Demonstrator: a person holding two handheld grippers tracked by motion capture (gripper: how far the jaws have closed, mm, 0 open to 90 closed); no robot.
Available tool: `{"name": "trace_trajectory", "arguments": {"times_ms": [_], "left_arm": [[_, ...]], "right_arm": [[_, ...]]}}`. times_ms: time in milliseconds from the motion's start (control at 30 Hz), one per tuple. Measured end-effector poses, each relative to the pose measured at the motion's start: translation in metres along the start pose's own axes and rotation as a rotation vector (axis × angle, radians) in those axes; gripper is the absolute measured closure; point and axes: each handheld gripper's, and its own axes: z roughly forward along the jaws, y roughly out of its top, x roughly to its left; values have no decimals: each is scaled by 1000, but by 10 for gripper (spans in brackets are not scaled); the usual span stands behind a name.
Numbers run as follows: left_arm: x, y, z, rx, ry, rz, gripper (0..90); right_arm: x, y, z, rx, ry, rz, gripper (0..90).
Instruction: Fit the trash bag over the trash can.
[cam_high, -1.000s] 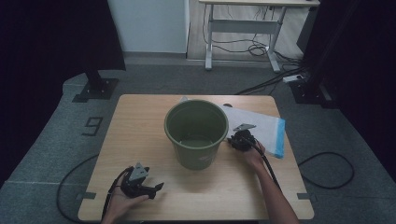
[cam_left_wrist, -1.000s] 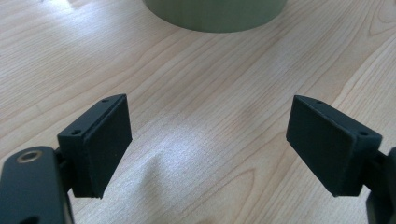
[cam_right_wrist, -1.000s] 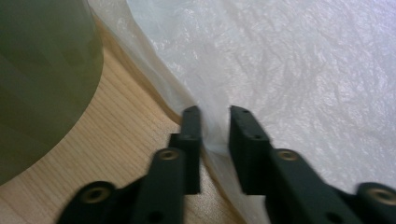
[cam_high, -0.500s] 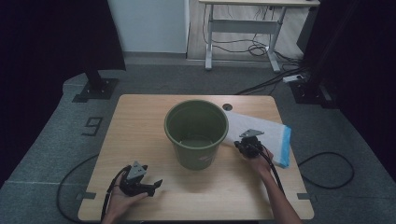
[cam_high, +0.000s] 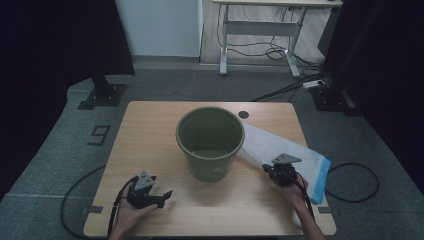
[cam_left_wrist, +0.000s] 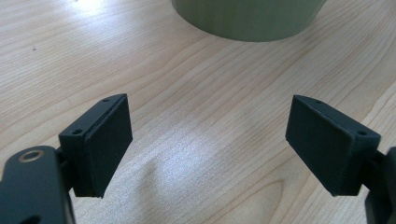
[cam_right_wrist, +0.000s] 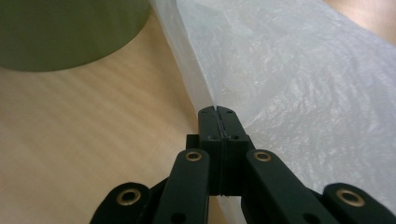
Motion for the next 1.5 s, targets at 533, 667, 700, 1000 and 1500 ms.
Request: {"name": "trace_trajectory", "arguments": {"times_ms": [533,667,700,1000,1500], "left_arm": [[-1,1,-1,-10,-6,0,145],[-1,1,-1,-10,-3,1,145],[-1,1,-1,-11,-3,1,145],[-1,0,3,-7,-18,-11,144],[5,-2,0,-9,-17,-25,145]], "right_arm": [[9,-27,-30,-12,-11,-46,594],[14,-3,-14,-59,21,-47,445],[14,-3,-14,-59,21,-47,445],[23,34,27,-71,54,-41,401],[31,56,74,4,55,-86,551]]}}
